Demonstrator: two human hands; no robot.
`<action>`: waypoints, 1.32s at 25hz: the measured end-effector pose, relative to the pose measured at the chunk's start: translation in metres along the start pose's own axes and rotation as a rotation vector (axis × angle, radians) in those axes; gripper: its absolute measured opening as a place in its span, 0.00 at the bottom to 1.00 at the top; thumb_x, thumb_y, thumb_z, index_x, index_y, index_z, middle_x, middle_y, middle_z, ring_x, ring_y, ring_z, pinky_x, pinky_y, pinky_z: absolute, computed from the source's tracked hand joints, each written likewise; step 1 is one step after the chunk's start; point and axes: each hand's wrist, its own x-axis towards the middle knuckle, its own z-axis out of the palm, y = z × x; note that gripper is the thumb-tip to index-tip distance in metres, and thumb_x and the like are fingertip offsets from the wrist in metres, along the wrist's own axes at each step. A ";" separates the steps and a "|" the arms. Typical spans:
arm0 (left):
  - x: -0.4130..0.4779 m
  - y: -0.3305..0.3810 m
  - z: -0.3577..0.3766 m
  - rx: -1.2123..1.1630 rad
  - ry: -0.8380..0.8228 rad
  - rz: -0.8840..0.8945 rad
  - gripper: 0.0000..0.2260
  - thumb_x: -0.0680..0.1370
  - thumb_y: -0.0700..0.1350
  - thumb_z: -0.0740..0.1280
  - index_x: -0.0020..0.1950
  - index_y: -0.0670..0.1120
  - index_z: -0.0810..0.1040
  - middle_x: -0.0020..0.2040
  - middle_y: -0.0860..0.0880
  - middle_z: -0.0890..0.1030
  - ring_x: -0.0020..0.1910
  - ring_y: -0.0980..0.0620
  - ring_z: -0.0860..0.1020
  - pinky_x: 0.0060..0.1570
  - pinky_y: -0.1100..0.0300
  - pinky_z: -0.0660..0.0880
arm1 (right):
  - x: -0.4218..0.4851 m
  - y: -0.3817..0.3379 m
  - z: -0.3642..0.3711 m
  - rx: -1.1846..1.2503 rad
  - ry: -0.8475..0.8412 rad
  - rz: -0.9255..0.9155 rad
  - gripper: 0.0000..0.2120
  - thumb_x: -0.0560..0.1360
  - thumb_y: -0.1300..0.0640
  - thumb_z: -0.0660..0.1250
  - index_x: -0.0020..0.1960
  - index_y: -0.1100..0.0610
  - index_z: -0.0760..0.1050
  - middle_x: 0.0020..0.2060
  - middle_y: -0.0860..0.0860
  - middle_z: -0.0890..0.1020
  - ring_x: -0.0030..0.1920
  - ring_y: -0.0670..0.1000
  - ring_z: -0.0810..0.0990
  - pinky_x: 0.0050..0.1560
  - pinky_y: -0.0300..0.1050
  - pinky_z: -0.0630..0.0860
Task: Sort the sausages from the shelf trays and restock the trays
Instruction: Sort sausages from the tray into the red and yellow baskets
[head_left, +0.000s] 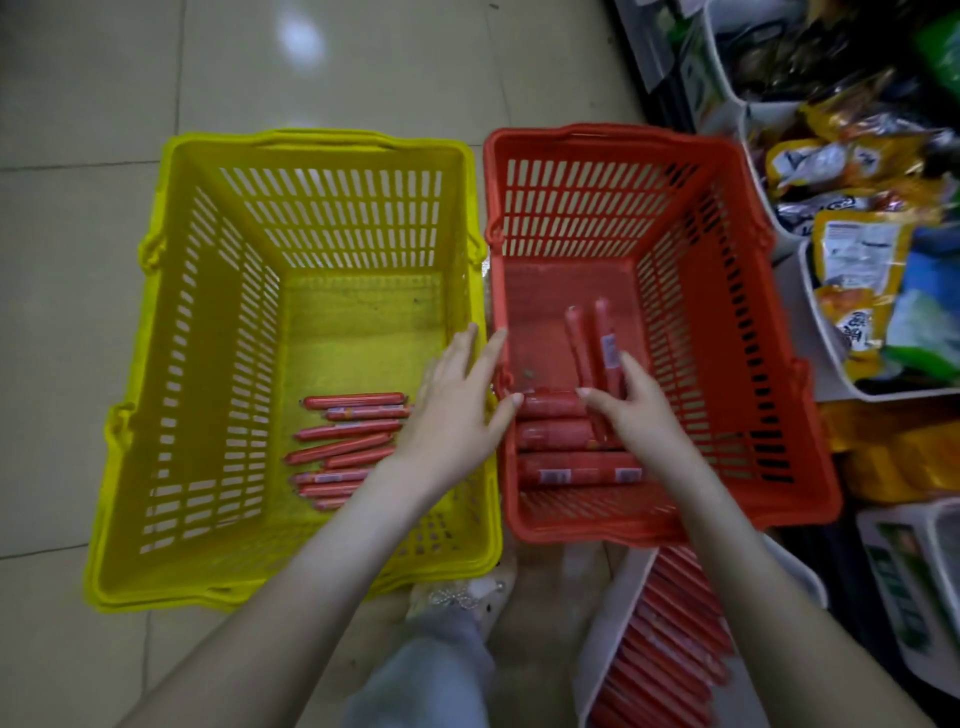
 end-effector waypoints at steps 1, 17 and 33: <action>0.005 -0.001 0.003 0.049 0.001 0.005 0.31 0.79 0.55 0.61 0.78 0.51 0.50 0.78 0.43 0.49 0.77 0.46 0.48 0.75 0.50 0.47 | 0.012 0.012 0.000 -0.245 -0.038 -0.020 0.16 0.73 0.64 0.68 0.59 0.55 0.73 0.52 0.53 0.80 0.56 0.56 0.78 0.55 0.45 0.71; 0.016 0.004 0.013 0.282 0.098 0.024 0.35 0.73 0.60 0.47 0.77 0.46 0.58 0.78 0.41 0.52 0.77 0.43 0.50 0.72 0.42 0.47 | 0.071 0.038 0.020 -1.234 -0.390 -0.051 0.31 0.81 0.54 0.54 0.78 0.52 0.42 0.77 0.49 0.42 0.77 0.53 0.39 0.72 0.60 0.34; -0.123 0.101 0.205 0.363 -0.230 0.907 0.21 0.71 0.45 0.66 0.62 0.41 0.78 0.66 0.40 0.75 0.67 0.42 0.72 0.71 0.50 0.57 | -0.245 0.244 -0.048 -0.736 0.085 0.192 0.35 0.67 0.54 0.66 0.72 0.60 0.59 0.61 0.60 0.75 0.60 0.61 0.75 0.62 0.54 0.71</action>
